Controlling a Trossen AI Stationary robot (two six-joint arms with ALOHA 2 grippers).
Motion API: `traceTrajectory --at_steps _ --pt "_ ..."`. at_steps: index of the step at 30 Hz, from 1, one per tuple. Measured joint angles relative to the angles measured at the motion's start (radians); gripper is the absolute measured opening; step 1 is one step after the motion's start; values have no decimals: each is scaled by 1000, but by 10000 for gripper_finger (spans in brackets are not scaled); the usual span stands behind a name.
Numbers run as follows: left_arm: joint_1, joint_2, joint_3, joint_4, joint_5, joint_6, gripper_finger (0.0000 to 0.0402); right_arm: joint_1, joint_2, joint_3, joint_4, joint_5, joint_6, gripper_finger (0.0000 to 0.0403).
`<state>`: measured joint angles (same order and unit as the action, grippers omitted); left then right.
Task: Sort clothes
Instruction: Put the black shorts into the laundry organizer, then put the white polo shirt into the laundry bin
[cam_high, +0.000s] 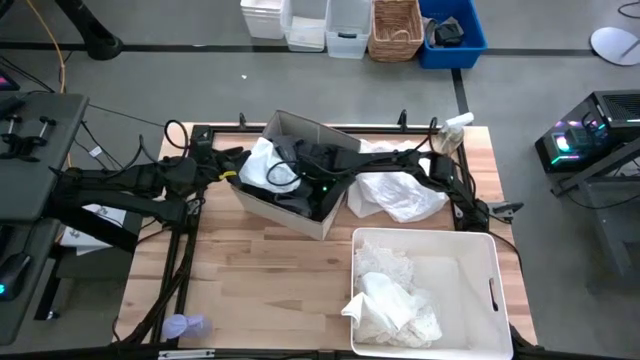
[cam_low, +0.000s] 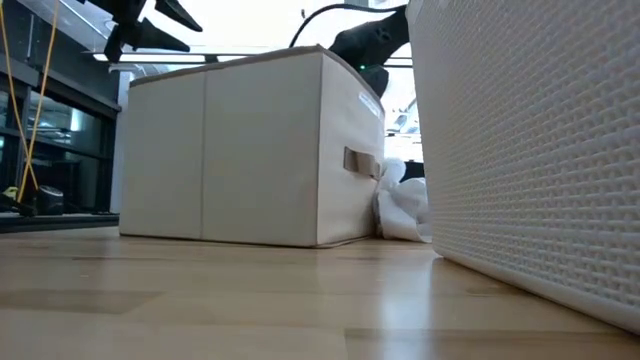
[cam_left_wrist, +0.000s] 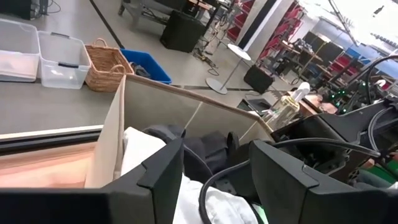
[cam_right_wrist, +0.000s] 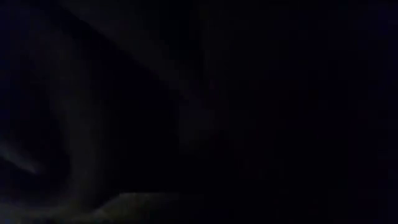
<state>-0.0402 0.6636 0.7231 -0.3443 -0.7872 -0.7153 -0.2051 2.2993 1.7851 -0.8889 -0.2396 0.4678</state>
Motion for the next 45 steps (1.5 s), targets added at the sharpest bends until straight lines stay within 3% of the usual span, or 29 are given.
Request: traceTrajectory --at_steps 7,13,19,24,29,33,37,42,45 --pt "1 -1 0 -1 0 24 172 8 -41 155 -53 114 -67 0" --pt "1 -1 0 -2 0 30 172 5 -113 334 -60 147 -177 0" --pt "1 -1 0 0 -1 39 172 10 -116 558 -158 253 -269 14" --pt "1 2 0 1 0 39 172 -14 -222 508 -214 316 -331 75" --pt "5 2 0 1 3 39 172 -14 -332 506 -427 404 -339 162" --pt "9 2 0 -2 40 38 172 10 -373 500 -663 513 -246 219" --pt "9 2 0 -2 51 39 172 25 -482 306 -647 567 -141 248" --pt "9 1 0 -2 54 38 172 -1 -688 -153 -559 588 40 252" --pt "10 1 0 -1 54 38 172 -58 -805 -398 -378 542 153 252"
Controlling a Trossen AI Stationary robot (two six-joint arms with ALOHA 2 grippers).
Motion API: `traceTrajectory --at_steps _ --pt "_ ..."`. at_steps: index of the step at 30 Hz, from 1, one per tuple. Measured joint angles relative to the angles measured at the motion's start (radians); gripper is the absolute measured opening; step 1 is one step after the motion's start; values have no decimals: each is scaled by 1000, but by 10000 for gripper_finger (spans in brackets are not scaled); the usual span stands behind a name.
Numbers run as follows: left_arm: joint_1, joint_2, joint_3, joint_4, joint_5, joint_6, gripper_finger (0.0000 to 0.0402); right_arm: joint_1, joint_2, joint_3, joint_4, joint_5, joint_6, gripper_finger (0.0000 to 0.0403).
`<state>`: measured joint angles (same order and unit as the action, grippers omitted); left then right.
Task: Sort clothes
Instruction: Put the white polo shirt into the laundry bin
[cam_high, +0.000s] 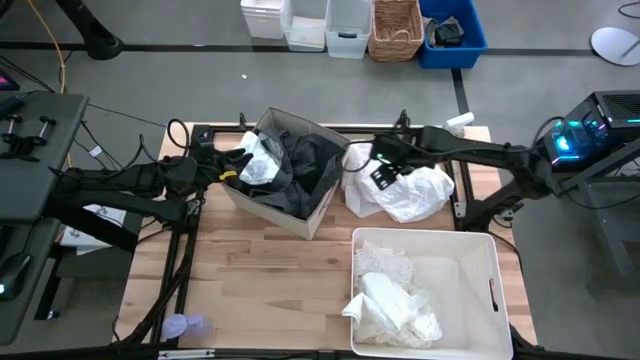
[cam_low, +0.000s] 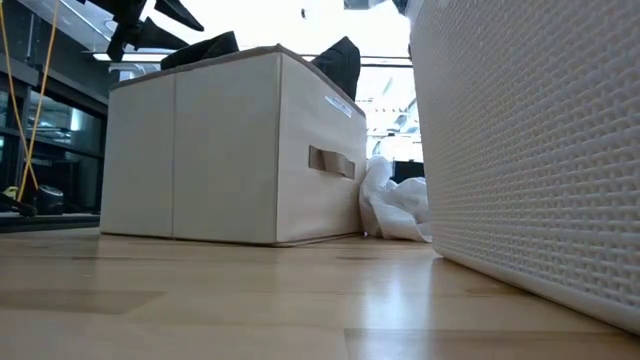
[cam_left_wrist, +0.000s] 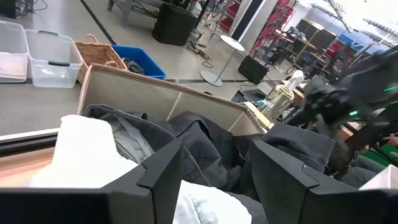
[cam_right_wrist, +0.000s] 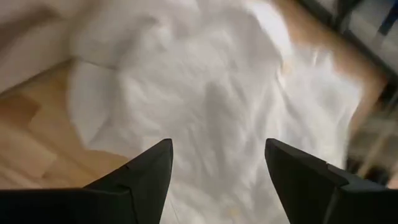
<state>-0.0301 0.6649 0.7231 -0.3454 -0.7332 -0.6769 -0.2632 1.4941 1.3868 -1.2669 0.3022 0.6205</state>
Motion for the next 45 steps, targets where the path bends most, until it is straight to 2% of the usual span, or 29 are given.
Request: traceTrajectory --at_steps 3,6,8,12,16,19,21,25,28,32,39,42,45 --pt "5 0 0 0 2 -3 172 -58 -37 -175 140 -40 73 252" --pt "6 0 0 3 8 -2 172 -108 -18 -278 261 -59 118 252" --pt "6 0 0 5 9 -3 172 -132 14 -301 338 -61 120 252" --pt "6 0 0 5 19 -28 172 -157 117 -310 332 10 121 252" --pt "6 0 0 6 22 -29 172 -165 231 -309 338 -32 100 252" --pt "6 0 0 7 22 -29 172 -143 293 -308 382 -69 28 242" --pt "6 0 0 7 22 -29 172 -122 321 -307 396 -72 -19 203" --pt "6 0 0 7 22 -28 172 -77 317 -308 377 -77 -109 39" --pt "6 -1 0 7 21 -25 172 -46 247 -301 337 -99 -124 20" --pt "6 -1 0 6 21 -17 172 -17 62 -236 276 -31 -126 8" --pt "6 -1 0 6 15 -18 172 5 -264 25 143 81 -107 5" --pt "6 -1 0 6 2 -18 172 47 -382 152 174 52 -179 5" --pt "6 -1 0 6 -11 -18 172 129 -487 250 243 -38 -223 5"
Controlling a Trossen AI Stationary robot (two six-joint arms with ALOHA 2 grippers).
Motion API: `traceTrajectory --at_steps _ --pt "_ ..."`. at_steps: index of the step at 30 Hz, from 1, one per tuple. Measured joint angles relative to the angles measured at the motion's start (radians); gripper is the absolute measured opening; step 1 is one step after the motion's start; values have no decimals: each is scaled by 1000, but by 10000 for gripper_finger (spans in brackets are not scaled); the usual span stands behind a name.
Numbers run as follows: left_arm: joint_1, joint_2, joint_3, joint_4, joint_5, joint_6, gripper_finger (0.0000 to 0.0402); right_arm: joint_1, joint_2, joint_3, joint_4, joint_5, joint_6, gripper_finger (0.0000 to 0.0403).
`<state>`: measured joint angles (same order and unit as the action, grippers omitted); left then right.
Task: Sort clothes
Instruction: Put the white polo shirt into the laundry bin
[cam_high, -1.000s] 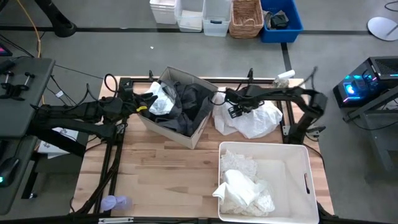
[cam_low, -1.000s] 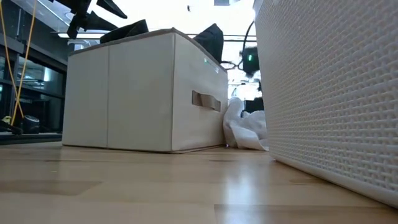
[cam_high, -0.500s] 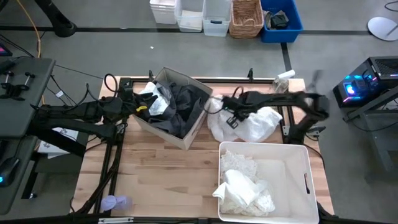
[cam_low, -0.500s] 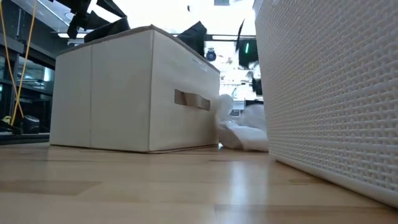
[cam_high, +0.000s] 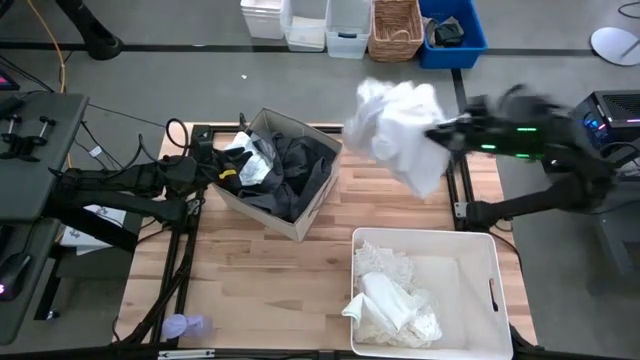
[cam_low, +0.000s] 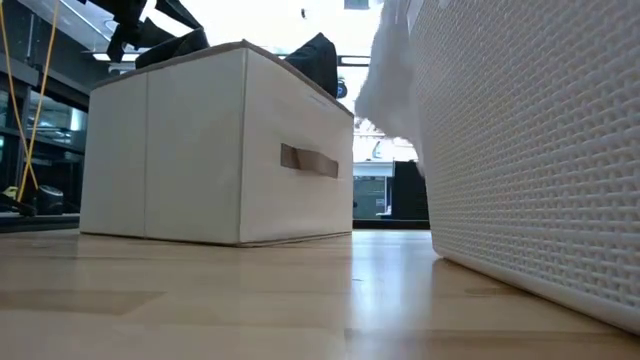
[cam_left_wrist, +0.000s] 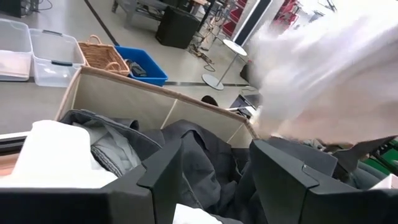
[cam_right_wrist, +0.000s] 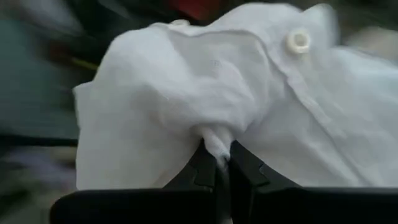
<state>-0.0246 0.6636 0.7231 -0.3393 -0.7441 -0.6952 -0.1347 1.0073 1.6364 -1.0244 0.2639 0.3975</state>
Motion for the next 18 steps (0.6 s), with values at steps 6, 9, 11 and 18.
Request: traceTrajectory --at_steps 6,9,11,18 --pt "0 0 0 0 -2 0 172 226 -133 37 195 -181 70 5" --pt "0 0 0 0 -4 -17 172 332 -140 30 189 -211 133 5" --pt "0 0 0 0 -22 -37 172 385 -130 29 126 -212 192 5" --pt "1 0 0 0 -64 -103 172 523 -58 12 -196 -275 474 5"
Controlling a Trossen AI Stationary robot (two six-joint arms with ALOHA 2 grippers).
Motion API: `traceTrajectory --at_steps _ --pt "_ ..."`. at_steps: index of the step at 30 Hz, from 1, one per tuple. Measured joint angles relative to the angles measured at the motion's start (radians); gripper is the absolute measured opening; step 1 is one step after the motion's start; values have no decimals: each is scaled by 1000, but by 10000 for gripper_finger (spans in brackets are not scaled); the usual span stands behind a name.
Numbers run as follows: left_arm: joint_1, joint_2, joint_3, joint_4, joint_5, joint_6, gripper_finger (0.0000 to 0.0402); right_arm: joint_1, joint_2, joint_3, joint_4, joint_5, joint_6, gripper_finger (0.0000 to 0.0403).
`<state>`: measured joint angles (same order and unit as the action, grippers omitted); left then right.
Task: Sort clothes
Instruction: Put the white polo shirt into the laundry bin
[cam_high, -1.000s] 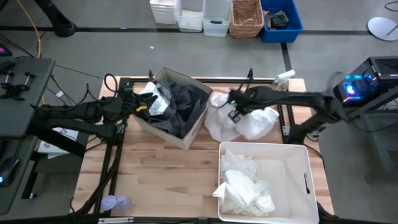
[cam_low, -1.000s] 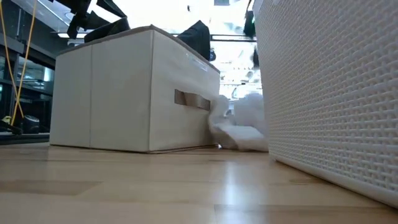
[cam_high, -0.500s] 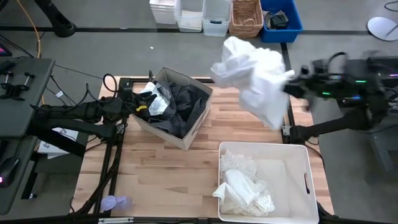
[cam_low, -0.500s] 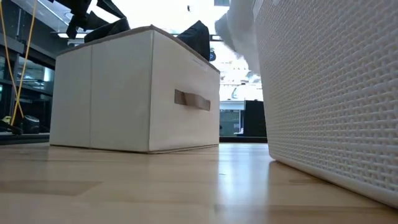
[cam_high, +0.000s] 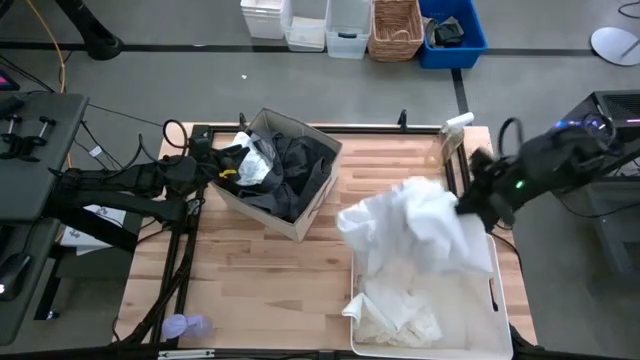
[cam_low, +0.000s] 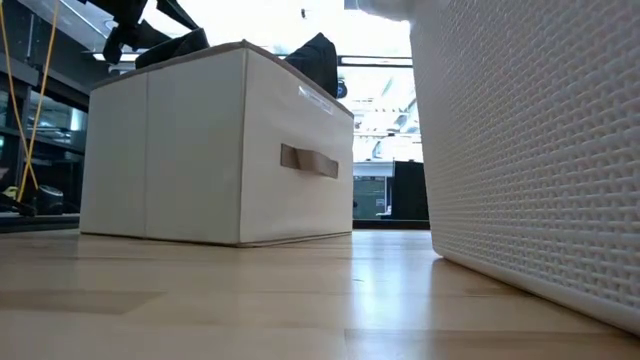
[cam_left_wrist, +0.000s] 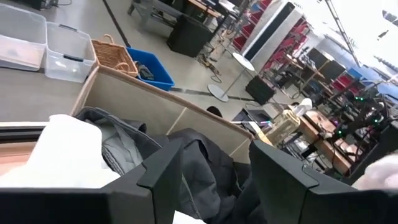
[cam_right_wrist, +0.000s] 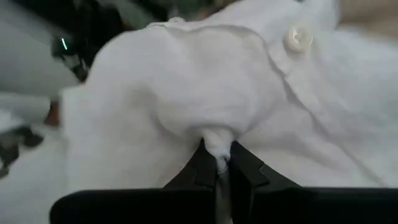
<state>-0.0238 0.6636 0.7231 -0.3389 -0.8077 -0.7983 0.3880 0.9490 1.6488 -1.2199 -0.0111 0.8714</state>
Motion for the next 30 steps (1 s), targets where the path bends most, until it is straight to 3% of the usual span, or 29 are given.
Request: traceTrajectory --at_steps 4,8,11,14,17,23,30 --pt "0 0 0 0 -16 -2 172 93 5 -118 -9 -74 159 5" --pt "11 0 0 0 -25 -1 172 203 3 -355 121 -219 307 5" --pt "26 0 0 0 -25 18 172 295 12 -583 439 -321 425 5" --pt "44 0 0 0 -16 43 172 382 35 -776 831 -341 578 5" --pt "62 0 0 0 4 66 172 461 90 -907 1005 -341 730 5" --pt "97 0 0 0 67 94 172 548 197 -1018 995 -386 884 5" --pt "112 0 0 0 98 95 172 466 288 -1042 722 -332 926 9"
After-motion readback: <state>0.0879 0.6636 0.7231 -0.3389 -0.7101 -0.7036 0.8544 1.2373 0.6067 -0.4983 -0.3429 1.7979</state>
